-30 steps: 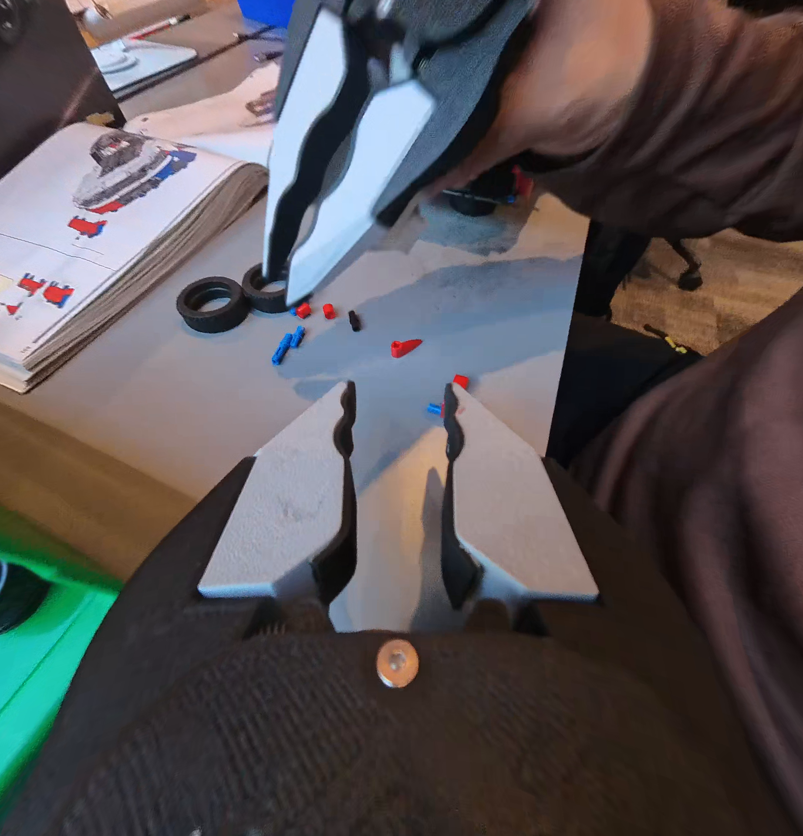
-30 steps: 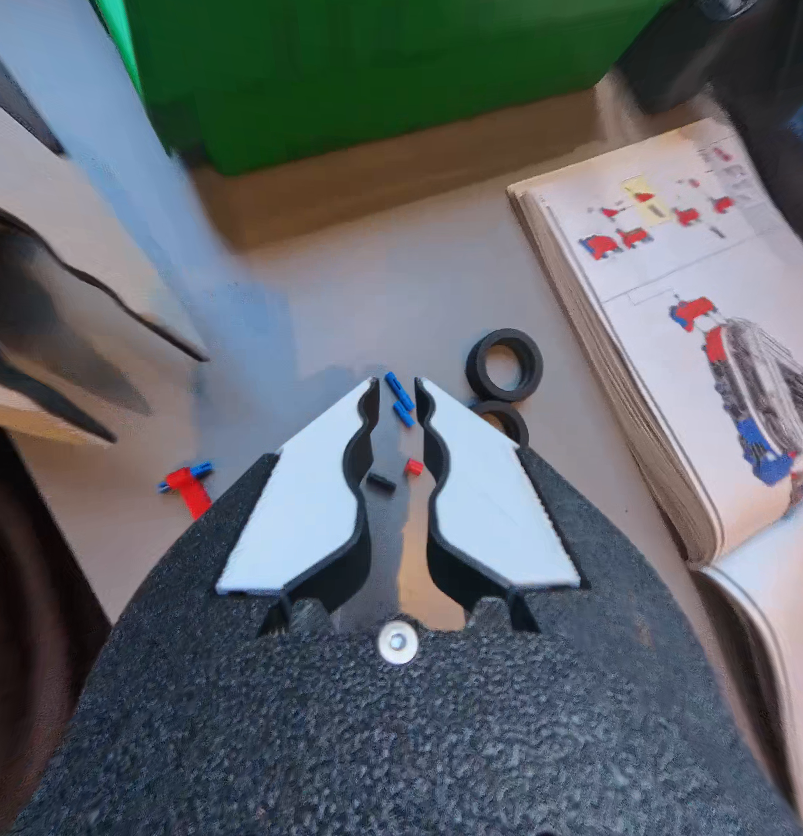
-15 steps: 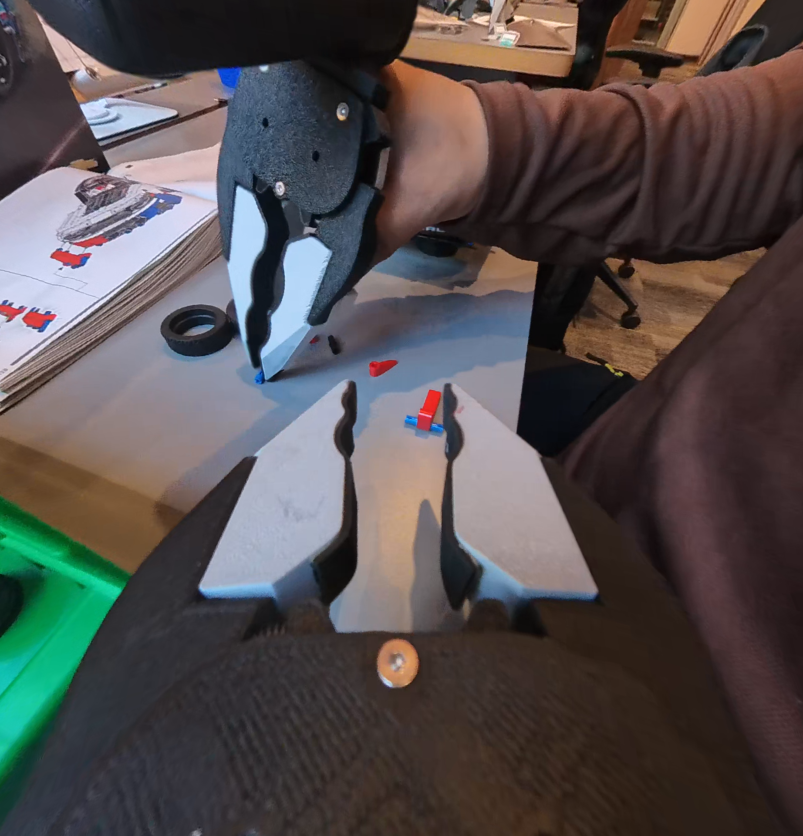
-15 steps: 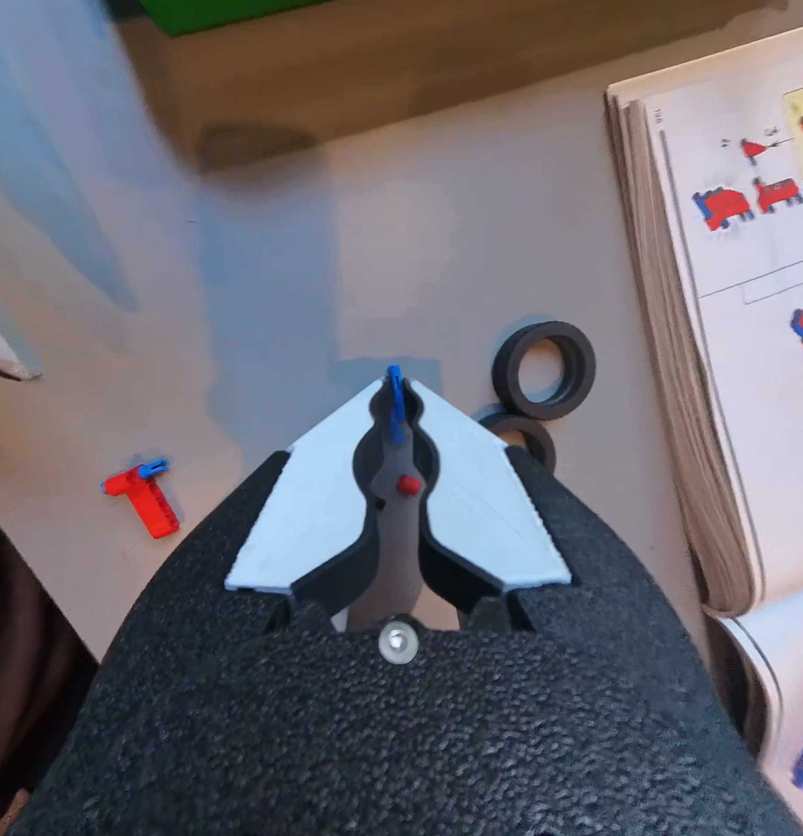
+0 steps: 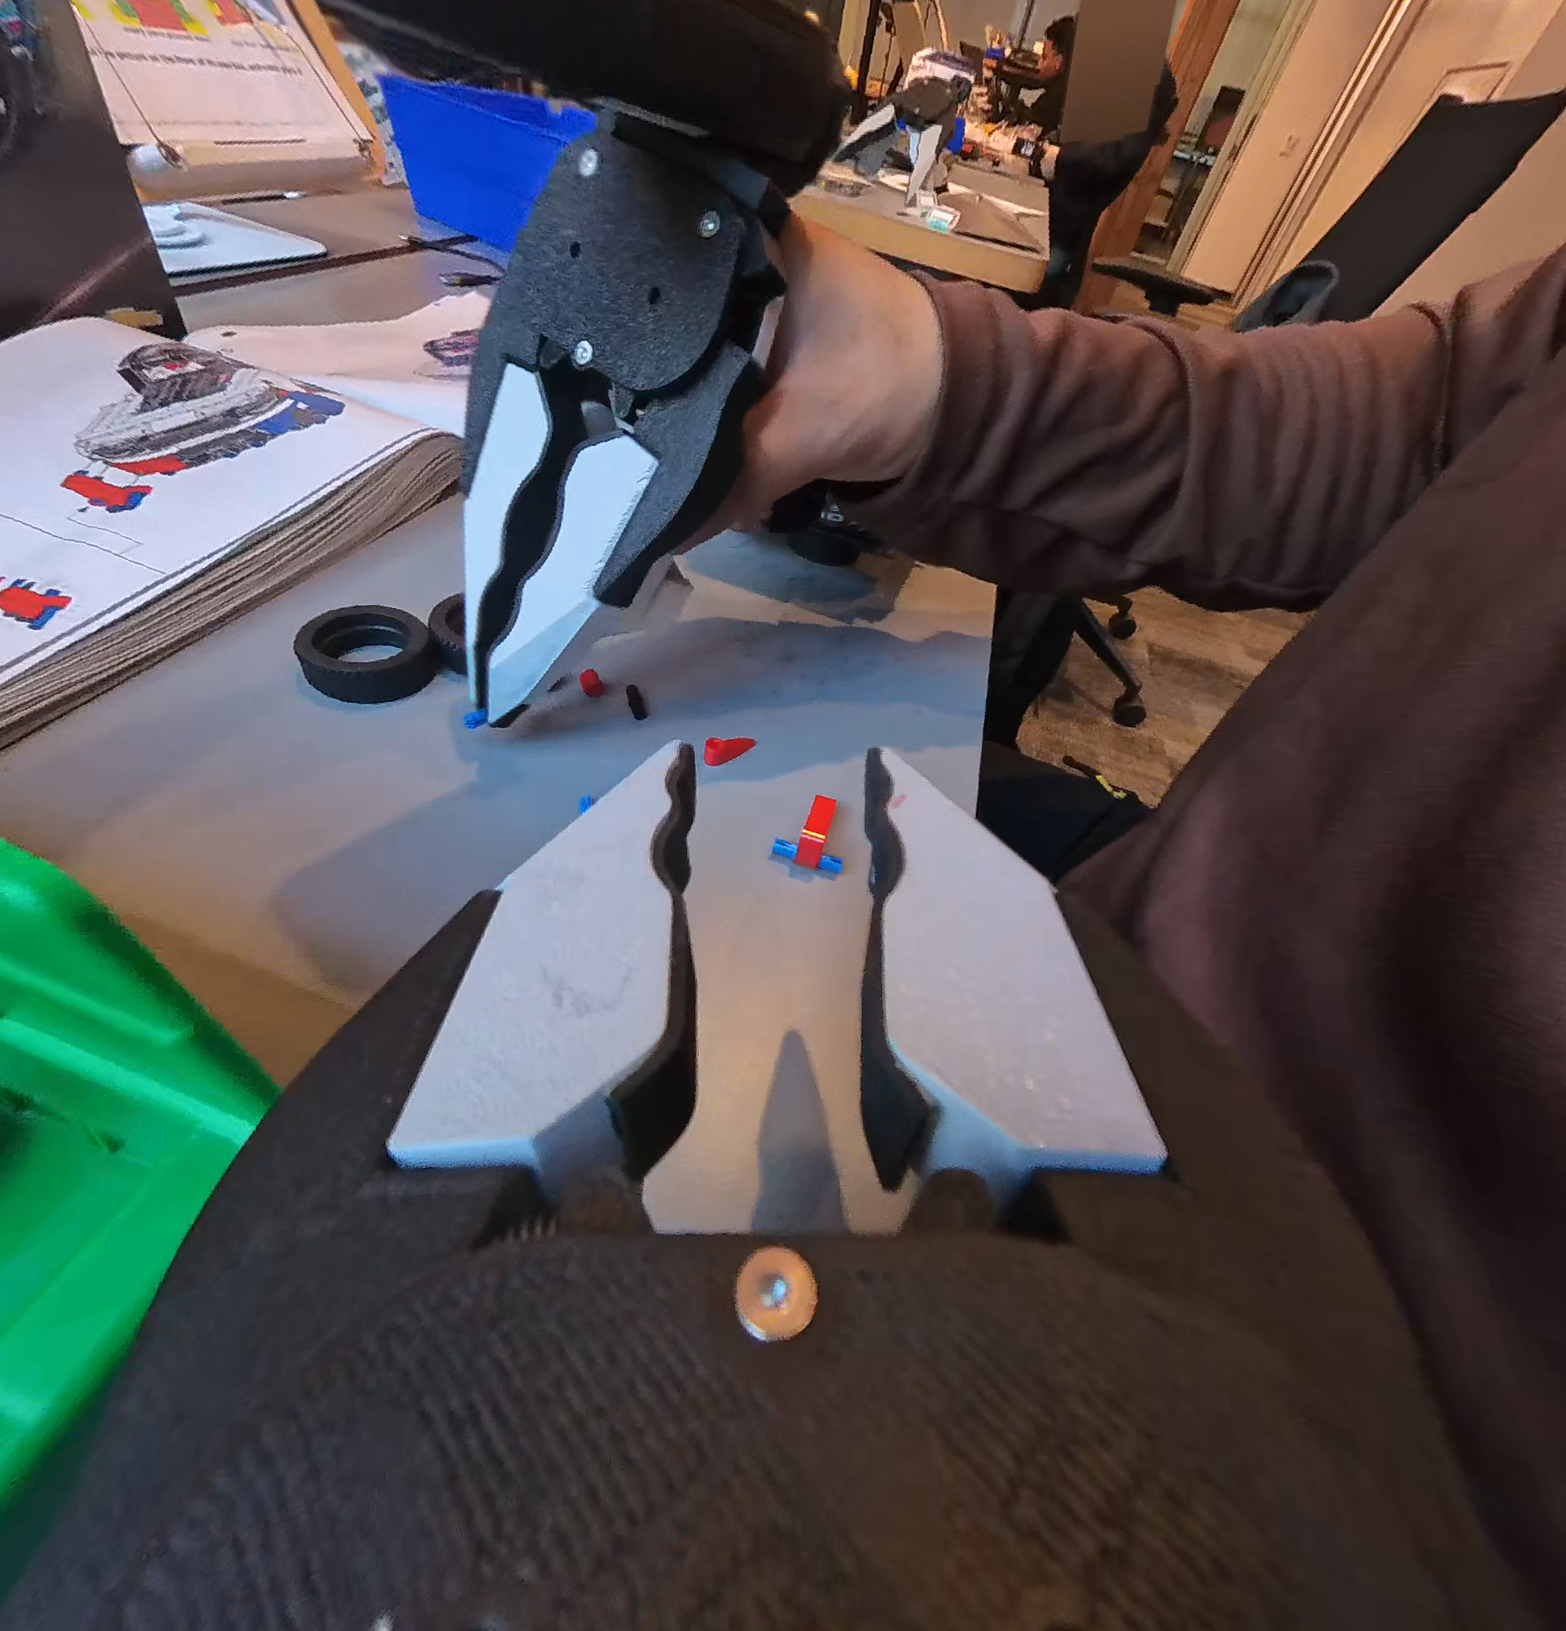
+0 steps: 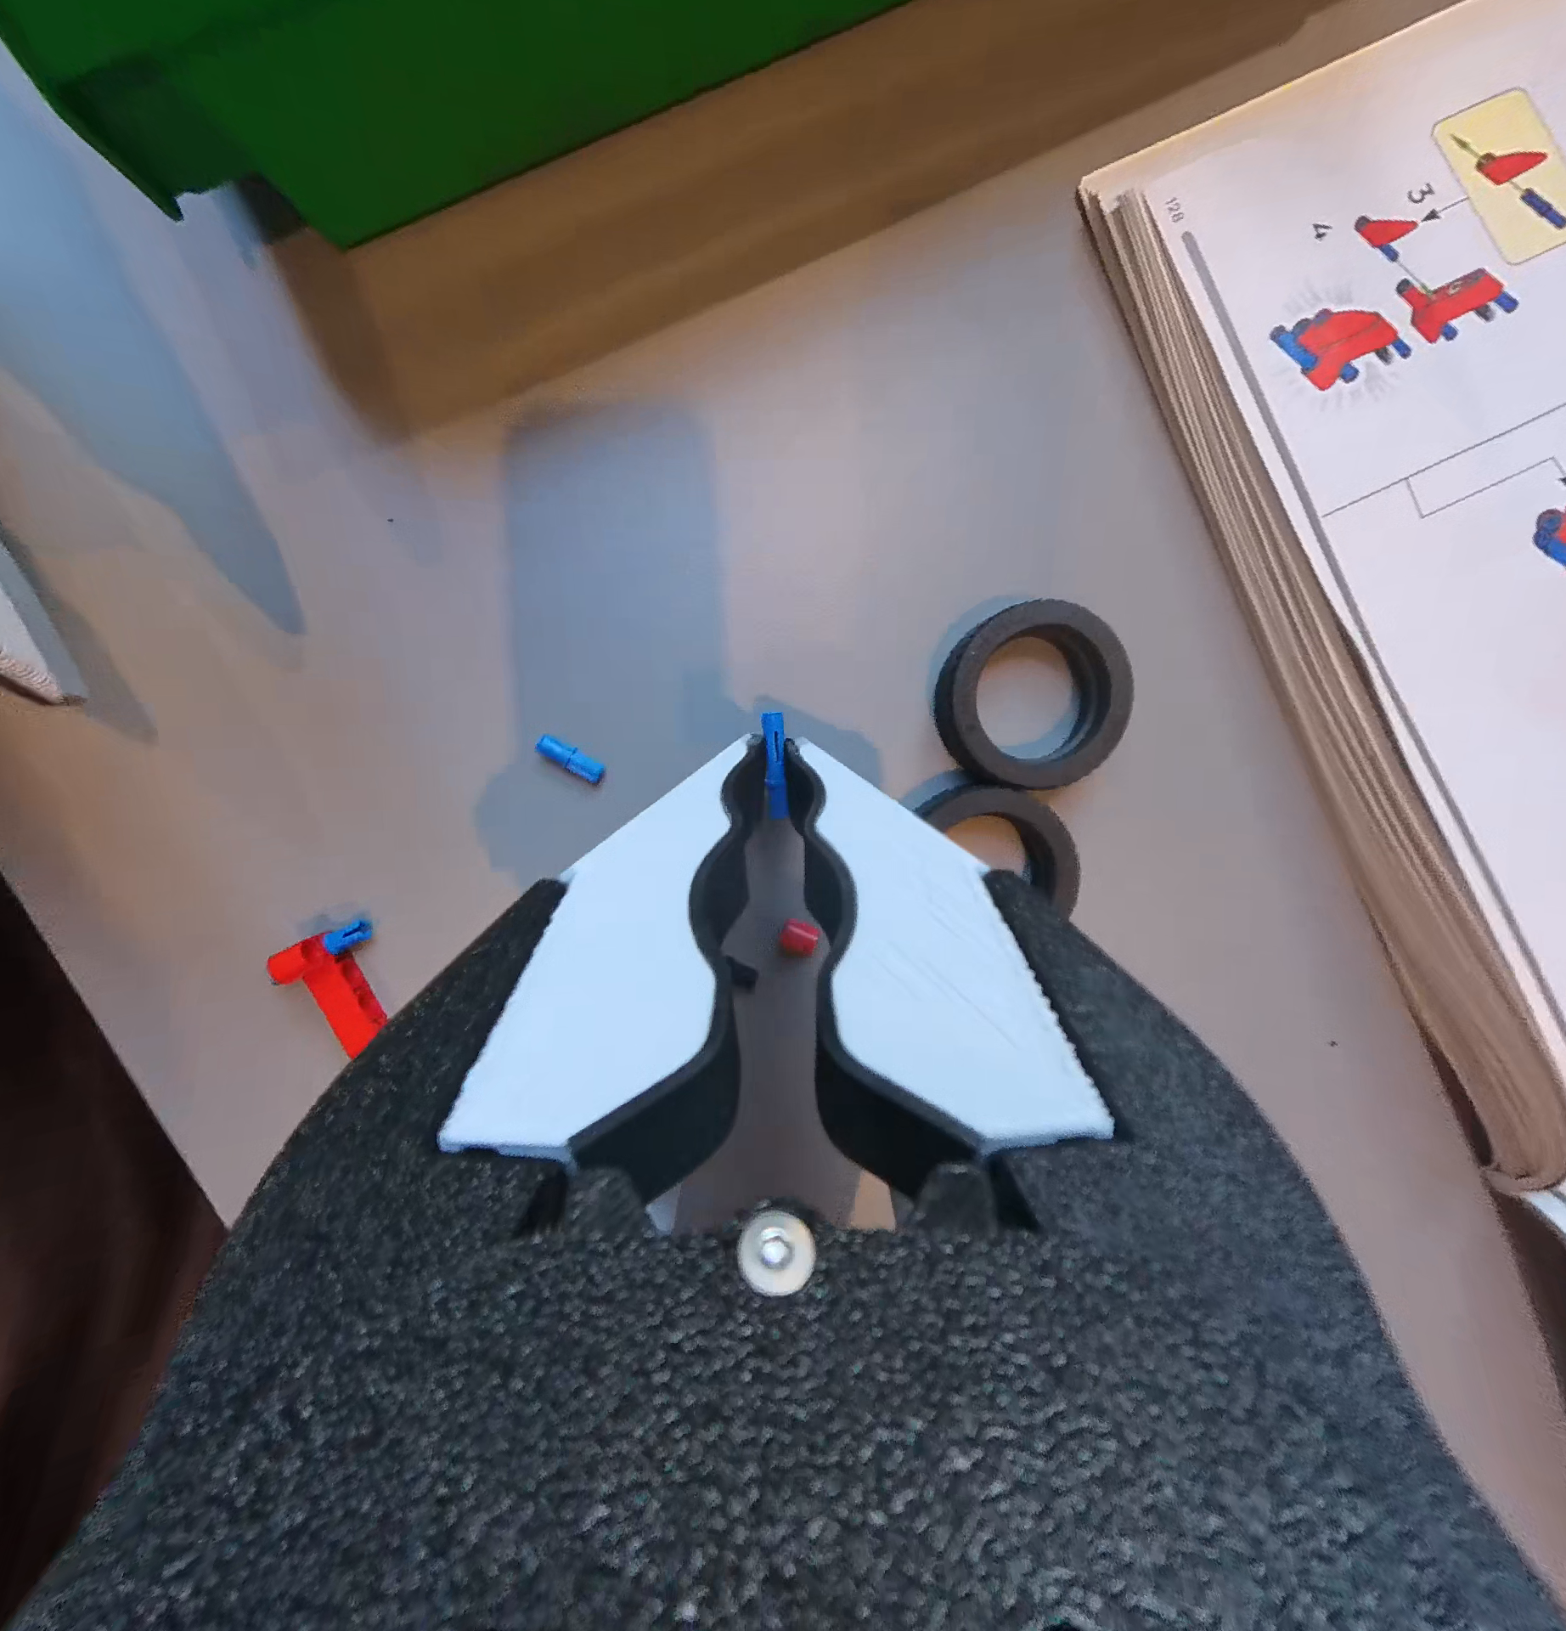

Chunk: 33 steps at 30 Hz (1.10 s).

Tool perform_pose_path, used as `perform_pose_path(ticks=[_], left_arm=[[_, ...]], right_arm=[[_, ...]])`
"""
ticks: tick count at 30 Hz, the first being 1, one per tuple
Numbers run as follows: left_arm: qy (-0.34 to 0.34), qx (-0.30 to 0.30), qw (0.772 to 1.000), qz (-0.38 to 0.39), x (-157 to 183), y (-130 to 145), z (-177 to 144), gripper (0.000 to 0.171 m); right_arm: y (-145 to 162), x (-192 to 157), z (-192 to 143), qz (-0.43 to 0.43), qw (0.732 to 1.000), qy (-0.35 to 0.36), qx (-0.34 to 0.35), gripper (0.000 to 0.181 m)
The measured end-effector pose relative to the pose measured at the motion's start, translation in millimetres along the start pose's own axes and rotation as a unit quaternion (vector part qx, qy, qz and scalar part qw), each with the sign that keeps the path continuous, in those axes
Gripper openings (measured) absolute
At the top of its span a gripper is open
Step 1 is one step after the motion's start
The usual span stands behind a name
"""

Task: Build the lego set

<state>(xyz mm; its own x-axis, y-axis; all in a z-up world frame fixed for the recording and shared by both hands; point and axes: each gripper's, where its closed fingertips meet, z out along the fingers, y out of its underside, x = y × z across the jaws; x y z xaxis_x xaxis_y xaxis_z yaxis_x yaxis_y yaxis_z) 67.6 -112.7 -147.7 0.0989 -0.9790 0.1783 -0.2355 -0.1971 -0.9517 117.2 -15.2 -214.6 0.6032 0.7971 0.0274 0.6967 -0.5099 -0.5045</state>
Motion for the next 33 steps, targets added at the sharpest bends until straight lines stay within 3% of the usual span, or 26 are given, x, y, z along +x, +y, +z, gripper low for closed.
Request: perform_pose_path(ticks=[7,12,17,23,27,33], left_arm=[[-0.019,0.04,0.999,0.0,-6,-10,-8,0.034],[-0.022,0.053,0.998,-0.009,-9,-13,-11,0.034],[-0.031,0.07,0.997,-0.007,-11,-17,-15,0.033],[-0.024,0.06,0.998,-0.013,-11,-15,-13,0.034],[-0.028,0.071,0.997,-0.012,-11,-17,-16,0.034],[-0.025,0.065,0.997,-0.013,-11,-16,-14,0.034]], right_arm=[[7,2,7,0.018,1.0,0.006,-0.001,0.007],[5,1,-8,0.006,1.0,0.008,0.013,0.017],[-3,-12,-20,-0.034,0.999,0.006,0.031,0.015],[-8,-15,11,-0.066,0.998,0.007,-0.004,0.012],[-8,-19,15,-0.053,0.998,-0.015,-0.004,0.004],[7,-28,-8,-0.052,0.999,0.011,-0.008,0.004]])
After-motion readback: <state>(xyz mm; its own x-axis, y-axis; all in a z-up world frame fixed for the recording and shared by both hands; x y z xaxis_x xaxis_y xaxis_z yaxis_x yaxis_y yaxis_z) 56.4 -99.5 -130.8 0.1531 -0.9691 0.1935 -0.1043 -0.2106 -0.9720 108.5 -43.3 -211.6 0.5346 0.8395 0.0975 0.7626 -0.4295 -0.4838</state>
